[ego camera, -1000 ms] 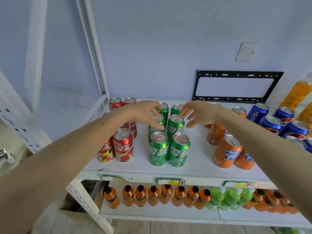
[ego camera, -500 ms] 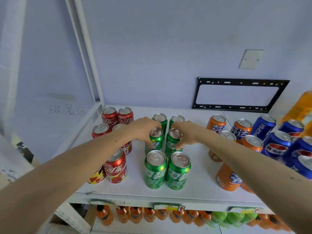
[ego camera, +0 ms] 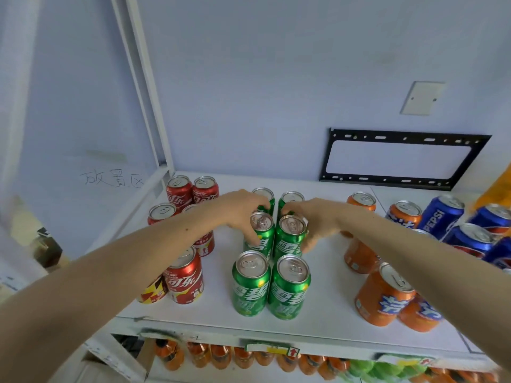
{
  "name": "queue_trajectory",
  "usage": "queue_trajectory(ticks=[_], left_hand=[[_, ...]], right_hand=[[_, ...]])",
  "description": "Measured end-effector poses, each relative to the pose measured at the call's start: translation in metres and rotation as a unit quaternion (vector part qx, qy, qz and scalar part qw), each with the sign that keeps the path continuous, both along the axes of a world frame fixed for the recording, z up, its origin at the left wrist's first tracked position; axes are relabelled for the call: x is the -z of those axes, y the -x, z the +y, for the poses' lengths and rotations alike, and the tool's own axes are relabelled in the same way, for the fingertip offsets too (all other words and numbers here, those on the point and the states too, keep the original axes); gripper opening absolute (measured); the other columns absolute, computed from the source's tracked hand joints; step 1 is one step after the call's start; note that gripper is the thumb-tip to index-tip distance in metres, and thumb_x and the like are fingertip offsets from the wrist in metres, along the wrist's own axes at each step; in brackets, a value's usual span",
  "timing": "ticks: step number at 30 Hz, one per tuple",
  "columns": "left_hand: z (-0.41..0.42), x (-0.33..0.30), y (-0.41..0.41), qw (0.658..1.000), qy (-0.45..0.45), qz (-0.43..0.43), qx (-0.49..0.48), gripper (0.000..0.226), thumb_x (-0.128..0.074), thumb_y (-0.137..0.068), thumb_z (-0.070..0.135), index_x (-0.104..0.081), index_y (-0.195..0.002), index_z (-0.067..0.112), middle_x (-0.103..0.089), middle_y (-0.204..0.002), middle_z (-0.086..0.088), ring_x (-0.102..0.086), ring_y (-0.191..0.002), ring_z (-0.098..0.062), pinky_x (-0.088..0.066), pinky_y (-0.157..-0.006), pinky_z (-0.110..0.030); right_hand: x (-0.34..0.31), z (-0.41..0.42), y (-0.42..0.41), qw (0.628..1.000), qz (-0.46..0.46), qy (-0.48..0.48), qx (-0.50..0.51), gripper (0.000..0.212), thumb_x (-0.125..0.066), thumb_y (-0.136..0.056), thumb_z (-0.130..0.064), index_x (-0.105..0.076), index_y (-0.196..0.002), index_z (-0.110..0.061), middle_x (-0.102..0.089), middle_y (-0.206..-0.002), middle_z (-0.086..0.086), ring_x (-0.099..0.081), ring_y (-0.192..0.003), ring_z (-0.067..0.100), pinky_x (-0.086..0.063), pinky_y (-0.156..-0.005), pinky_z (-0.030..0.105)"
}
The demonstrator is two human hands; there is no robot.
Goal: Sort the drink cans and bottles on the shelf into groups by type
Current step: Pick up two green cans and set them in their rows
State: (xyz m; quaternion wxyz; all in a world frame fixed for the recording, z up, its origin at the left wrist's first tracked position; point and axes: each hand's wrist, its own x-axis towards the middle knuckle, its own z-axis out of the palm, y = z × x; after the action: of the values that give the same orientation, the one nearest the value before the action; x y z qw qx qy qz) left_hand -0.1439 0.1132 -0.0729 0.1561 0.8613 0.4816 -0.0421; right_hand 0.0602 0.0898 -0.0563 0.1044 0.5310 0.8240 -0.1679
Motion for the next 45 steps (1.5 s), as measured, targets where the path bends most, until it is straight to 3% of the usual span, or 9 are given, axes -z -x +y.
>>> queue_trajectory(ticks=[6,10,14,16,20,28,36,40,45], left_hand=[[0.041,-0.041,0.015,0.996,0.029,-0.040,-0.071,0.070,-0.085,-0.072,0.031,-0.050,-0.132,0.023,-0.058,-0.127,-0.003,-0.060,-0.094,-0.017,-0.049,-0.070,-0.024],[0.063,-0.025,0.000,0.999,0.009,0.011,-0.052,0.084,-0.081,-0.077,0.026,-0.034,-0.147,0.021,-0.047,-0.142,-0.008,-0.052,-0.117,-0.022,-0.041,-0.093,-0.031],[0.078,0.000,-0.008,0.999,0.024,0.030,-0.013,0.089,-0.085,-0.071,0.024,-0.037,-0.146,0.026,-0.045,-0.145,-0.002,-0.046,-0.128,-0.022,-0.041,-0.104,-0.037],[0.082,0.008,-0.009,1.000,0.001,0.021,0.008,0.079,-0.086,-0.069,0.025,-0.048,-0.138,0.025,-0.054,-0.136,0.000,-0.050,-0.123,-0.022,-0.042,-0.101,-0.037],[0.088,0.015,-0.009,1.000,-0.017,-0.007,0.010,0.070,-0.087,-0.067,0.032,-0.055,-0.128,0.023,-0.060,-0.124,-0.001,-0.055,-0.112,-0.022,-0.047,-0.094,-0.039],[0.089,0.018,-0.013,1.000,-0.028,0.012,0.000,0.069,-0.085,-0.068,0.035,-0.054,-0.127,0.020,-0.060,-0.119,-0.003,-0.055,-0.108,-0.023,-0.047,-0.086,-0.035],[0.084,-0.013,-0.015,0.999,0.002,0.041,-0.025,0.085,-0.078,-0.077,0.041,-0.033,-0.147,0.025,-0.047,-0.143,-0.001,-0.049,-0.125,-0.023,-0.043,-0.102,-0.044],[0.063,-0.046,-0.038,0.999,-0.034,-0.036,0.000,0.075,-0.073,-0.083,0.039,-0.036,-0.146,0.023,-0.049,-0.143,-0.001,-0.049,-0.128,-0.022,-0.041,-0.105,-0.045],[0.010,-0.055,-0.103,0.987,-0.033,-0.102,0.122,0.069,-0.073,-0.082,0.042,-0.044,-0.142,0.023,-0.053,-0.139,0.002,-0.051,-0.125,-0.017,-0.043,-0.104,-0.039]], right_hand=[[-0.034,0.032,-0.022,0.992,0.040,-0.085,0.089,0.053,-0.073,-0.083,-0.028,-0.050,-0.129,-0.018,-0.062,-0.124,0.000,-0.056,-0.110,0.020,-0.044,-0.088,0.030],[-0.008,0.052,-0.013,0.989,0.051,-0.053,0.126,0.073,-0.068,-0.085,-0.045,-0.034,-0.144,-0.017,-0.050,-0.139,0.007,-0.054,-0.118,0.027,-0.048,-0.092,0.035],[0.014,0.065,-0.005,0.992,0.043,-0.008,0.116,0.077,-0.075,-0.080,-0.038,-0.035,-0.143,-0.019,-0.049,-0.135,0.008,-0.057,-0.091,0.024,-0.057,-0.063,0.031],[0.019,0.070,-0.006,0.994,0.047,-0.013,0.103,0.073,-0.077,-0.079,-0.031,-0.039,-0.139,-0.017,-0.049,-0.133,0.008,-0.058,-0.092,0.025,-0.058,-0.071,0.035],[0.019,0.082,-0.010,0.998,0.045,-0.014,0.052,0.069,-0.081,-0.075,-0.025,-0.046,-0.134,-0.019,-0.053,-0.134,0.005,-0.050,-0.119,0.026,-0.043,-0.098,0.038],[0.019,0.095,-0.012,0.999,0.037,0.003,0.014,0.066,-0.079,-0.076,-0.017,-0.046,-0.133,-0.020,-0.054,-0.131,0.003,-0.050,-0.119,0.026,-0.043,-0.099,0.042],[-0.001,0.072,-0.028,0.997,0.041,0.003,0.068,0.082,-0.073,-0.083,-0.030,-0.025,-0.149,-0.025,-0.047,-0.144,0.002,-0.053,-0.123,0.024,-0.043,-0.101,0.038],[-0.031,0.033,-0.065,0.992,0.041,-0.036,0.113,0.061,-0.069,-0.087,-0.033,-0.041,-0.140,-0.024,-0.052,-0.139,-0.004,-0.056,-0.118,0.018,-0.043,-0.098,0.032],[-0.051,-0.039,-0.111,0.982,0.045,-0.043,0.178,0.047,-0.068,-0.086,-0.037,-0.054,-0.129,-0.023,-0.060,-0.127,-0.007,-0.059,-0.111,0.012,-0.046,-0.096,0.030]])
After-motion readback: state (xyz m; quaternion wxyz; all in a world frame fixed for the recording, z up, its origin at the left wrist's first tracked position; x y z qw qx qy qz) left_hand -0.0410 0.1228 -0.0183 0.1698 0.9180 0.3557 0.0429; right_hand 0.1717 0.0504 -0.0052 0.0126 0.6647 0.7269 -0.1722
